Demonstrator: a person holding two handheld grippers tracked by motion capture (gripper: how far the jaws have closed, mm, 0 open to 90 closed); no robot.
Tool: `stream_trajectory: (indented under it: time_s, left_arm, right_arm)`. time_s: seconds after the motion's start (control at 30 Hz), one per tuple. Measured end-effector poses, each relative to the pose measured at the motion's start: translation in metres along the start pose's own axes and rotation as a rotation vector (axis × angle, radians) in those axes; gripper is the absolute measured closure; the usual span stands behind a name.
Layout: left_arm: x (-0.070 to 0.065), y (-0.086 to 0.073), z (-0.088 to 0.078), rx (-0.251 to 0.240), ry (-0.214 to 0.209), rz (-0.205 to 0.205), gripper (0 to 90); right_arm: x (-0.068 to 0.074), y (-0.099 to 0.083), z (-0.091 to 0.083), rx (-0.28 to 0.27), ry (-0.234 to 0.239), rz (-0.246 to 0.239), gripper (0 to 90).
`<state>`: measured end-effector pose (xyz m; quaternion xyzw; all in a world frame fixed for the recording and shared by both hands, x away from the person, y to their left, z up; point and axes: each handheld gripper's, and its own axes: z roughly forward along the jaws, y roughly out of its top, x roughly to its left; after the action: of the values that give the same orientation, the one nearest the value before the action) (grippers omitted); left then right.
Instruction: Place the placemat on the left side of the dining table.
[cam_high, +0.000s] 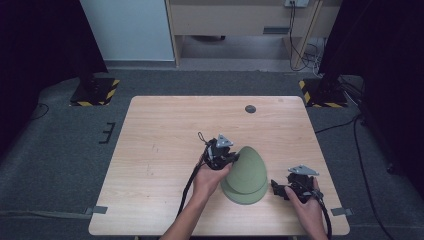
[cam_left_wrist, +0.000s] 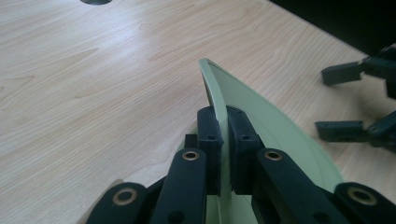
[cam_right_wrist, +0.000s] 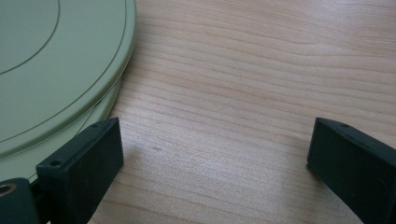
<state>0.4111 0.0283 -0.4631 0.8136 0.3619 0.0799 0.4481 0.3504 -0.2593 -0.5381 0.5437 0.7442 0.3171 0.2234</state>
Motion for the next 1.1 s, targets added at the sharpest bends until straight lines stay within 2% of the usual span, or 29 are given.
stream_trajectory:
  time_s: [0.13,0.33,0.5,0.63,0.67,0.8,0.97,1.1]
  left_arm:
    - [-0.003,0.004,-0.004,-0.007,-0.013,0.001,85.4]
    - [-0.012,0.016,-0.015,-0.048,-0.053,0.007,85.5]
    - [-0.017,0.027,-0.024,-0.071,-0.066,0.018,85.5]
    - [-0.017,0.034,-0.028,-0.079,-0.049,0.025,85.6]
    - [-0.017,0.037,-0.029,-0.075,-0.031,0.044,85.5]
    - [-0.014,0.044,-0.029,-0.078,-0.004,0.051,85.6]
    - [-0.006,0.052,-0.029,-0.096,0.035,0.043,85.6]
    - [0.000,0.056,-0.029,-0.110,0.048,0.024,85.6]
  right_arm:
    - [0.001,0.000,0.001,0.005,-0.002,-0.007,2.7]
    - [0.001,0.000,0.001,0.006,-0.003,-0.010,2.2]
    - [0.001,0.000,0.001,0.006,-0.004,-0.010,2.1]
    - [0.001,0.000,0.001,0.006,-0.004,-0.012,2.1]
    - [0.001,0.000,0.001,0.007,-0.004,-0.010,2.1]
    - [0.001,0.000,0.001,0.007,-0.002,-0.012,1.9]
    - [0.001,0.000,0.001,0.007,-0.003,-0.013,1.5]
    - [0.001,0.000,0.001,0.008,-0.003,-0.013,1.4]
